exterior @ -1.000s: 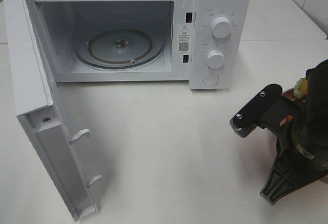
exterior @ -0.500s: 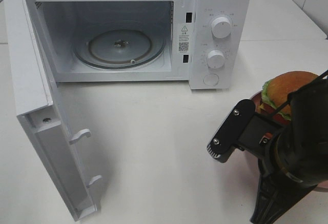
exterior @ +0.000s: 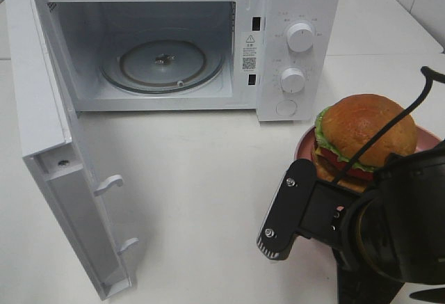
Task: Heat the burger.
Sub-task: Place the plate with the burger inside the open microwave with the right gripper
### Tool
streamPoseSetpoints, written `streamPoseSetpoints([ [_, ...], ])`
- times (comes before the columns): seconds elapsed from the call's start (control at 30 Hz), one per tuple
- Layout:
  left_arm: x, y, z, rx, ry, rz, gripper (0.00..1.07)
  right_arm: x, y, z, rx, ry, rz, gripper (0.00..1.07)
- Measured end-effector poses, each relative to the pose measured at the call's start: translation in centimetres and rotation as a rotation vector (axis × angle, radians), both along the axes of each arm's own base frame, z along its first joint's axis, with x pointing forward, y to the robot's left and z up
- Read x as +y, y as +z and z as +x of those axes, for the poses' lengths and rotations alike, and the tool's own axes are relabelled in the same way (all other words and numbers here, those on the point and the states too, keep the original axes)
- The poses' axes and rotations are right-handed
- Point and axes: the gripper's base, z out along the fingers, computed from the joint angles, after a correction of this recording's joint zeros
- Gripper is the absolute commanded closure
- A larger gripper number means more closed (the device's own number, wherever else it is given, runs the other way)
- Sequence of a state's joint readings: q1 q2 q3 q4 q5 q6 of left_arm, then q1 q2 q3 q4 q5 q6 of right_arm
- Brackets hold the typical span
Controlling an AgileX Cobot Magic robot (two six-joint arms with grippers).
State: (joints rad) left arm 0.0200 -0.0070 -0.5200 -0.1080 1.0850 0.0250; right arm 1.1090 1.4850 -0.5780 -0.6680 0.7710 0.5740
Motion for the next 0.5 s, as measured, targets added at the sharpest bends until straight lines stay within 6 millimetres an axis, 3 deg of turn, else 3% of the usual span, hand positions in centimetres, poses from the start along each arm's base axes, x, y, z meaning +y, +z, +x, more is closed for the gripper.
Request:
streamPoseSetpoints([
  [0.5,0.00,0.00,0.00,0.000,0.000,0.000,0.09,0.61,-0.02,-0.19,0.015,0.199,-0.043,1.07],
])
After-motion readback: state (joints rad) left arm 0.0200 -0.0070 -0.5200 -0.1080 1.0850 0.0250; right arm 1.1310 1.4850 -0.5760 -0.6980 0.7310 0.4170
